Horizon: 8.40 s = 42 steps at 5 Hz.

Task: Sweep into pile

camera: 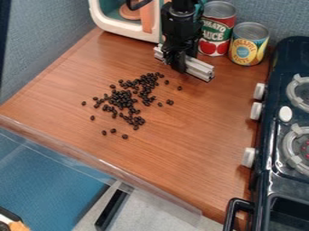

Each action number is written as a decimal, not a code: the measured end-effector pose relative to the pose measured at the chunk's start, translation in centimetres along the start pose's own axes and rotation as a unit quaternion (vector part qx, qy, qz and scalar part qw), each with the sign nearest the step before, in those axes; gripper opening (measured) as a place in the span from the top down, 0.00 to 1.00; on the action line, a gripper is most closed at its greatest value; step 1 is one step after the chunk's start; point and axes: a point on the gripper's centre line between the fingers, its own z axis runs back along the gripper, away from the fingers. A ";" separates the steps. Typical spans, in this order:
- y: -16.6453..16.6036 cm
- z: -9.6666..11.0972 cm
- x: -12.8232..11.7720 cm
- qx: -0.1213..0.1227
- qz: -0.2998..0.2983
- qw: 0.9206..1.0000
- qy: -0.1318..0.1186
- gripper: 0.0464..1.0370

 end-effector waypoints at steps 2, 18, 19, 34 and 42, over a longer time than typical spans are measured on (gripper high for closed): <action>-0.6 -0.4 0.4 -0.003 0.008 1.000 -0.008 0.66; 4.4 1.2 -6.1 -0.020 -0.190 0.981 0.025 0.66; 5.5 0.8 -6.3 0.023 -0.285 0.957 0.038 0.66; 4.4 4.2 7.3 -0.042 0.150 0.988 -0.020 0.66; 10.9 -0.7 8.4 -0.007 0.361 0.932 -0.043 0.66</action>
